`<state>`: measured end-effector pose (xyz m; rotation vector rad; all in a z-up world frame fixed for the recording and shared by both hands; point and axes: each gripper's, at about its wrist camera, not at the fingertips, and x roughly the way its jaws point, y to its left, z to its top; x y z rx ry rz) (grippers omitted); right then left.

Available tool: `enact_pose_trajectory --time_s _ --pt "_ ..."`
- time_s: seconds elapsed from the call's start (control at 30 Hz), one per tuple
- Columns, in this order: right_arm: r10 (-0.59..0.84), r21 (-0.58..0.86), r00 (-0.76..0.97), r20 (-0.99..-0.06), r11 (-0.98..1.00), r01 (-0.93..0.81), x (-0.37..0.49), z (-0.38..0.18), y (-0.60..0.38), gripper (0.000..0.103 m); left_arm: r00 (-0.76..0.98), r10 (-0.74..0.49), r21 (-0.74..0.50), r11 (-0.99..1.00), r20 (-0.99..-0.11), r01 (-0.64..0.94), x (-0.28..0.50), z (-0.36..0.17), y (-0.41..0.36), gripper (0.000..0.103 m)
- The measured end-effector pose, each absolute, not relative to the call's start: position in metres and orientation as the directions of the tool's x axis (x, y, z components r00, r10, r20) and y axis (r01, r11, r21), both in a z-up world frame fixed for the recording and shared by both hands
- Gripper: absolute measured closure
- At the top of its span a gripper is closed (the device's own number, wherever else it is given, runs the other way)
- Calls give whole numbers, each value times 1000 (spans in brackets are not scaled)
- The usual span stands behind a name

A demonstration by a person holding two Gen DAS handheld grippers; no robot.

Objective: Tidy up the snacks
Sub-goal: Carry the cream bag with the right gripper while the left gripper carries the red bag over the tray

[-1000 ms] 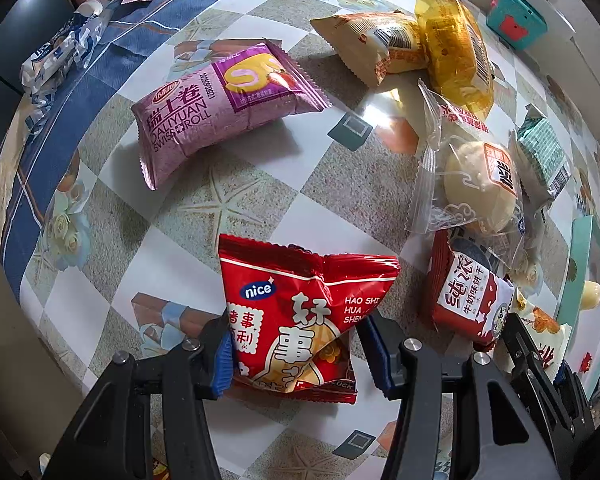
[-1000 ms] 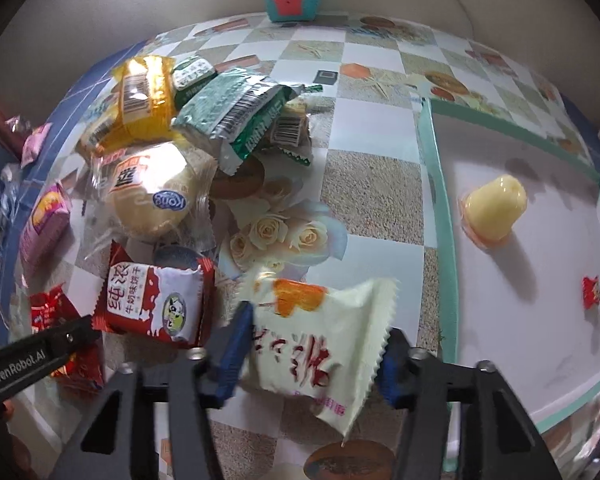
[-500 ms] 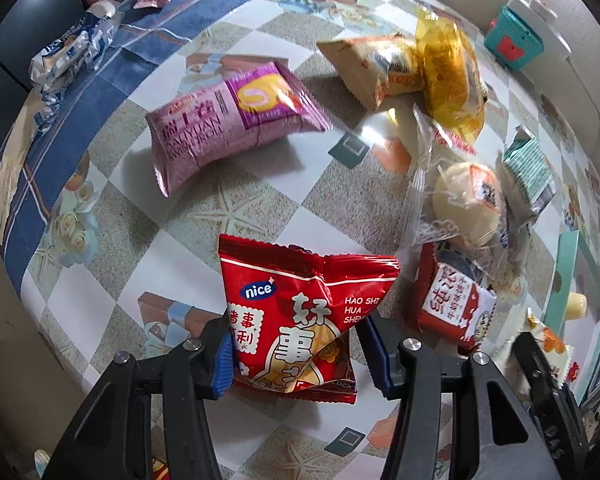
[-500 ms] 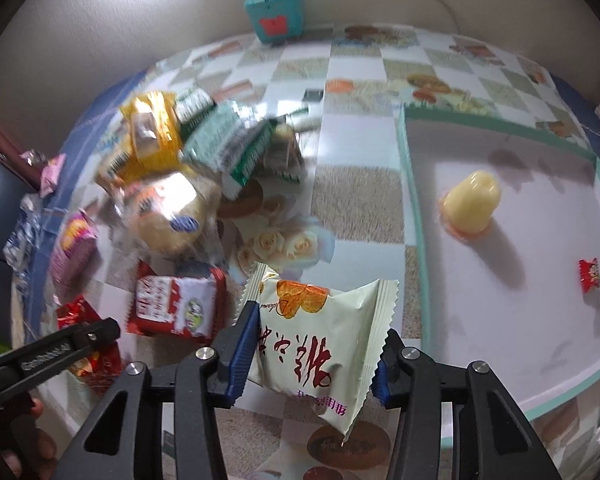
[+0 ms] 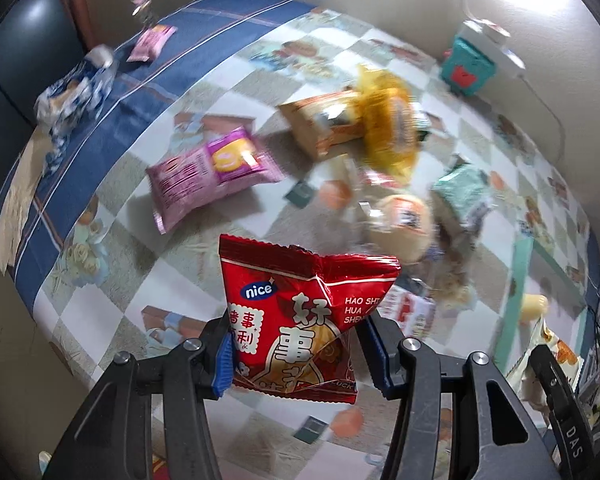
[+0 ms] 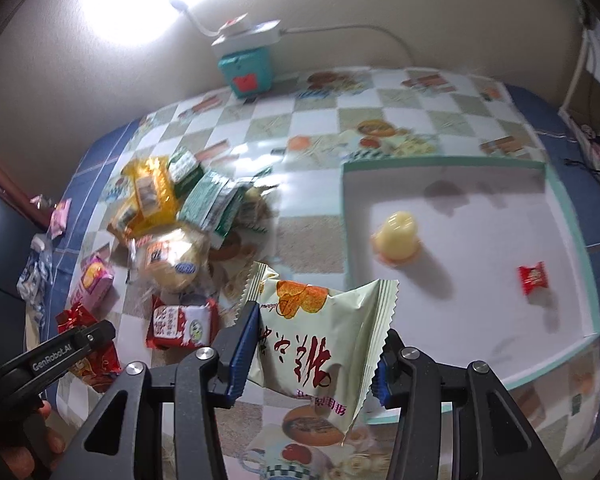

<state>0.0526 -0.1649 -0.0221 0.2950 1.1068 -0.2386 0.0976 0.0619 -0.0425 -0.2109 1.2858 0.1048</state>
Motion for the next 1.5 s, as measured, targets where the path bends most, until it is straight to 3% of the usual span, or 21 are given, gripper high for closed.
enact_pose_trajectory --time_s 0.87,1.17,1.5 --pt "-245 137 445 -861 731 668 -18 23 -336 52 370 -149 -81 978 -917 192 98 27 -128 48" --pt "-274 140 404 -873 652 745 -38 12 -382 52 326 -167 -63 950 -930 307 82 7 -190 48" --pt "-180 103 263 -948 608 787 -39 -56 -407 52 206 -109 -28 932 -972 361 69 -54 -220 48"
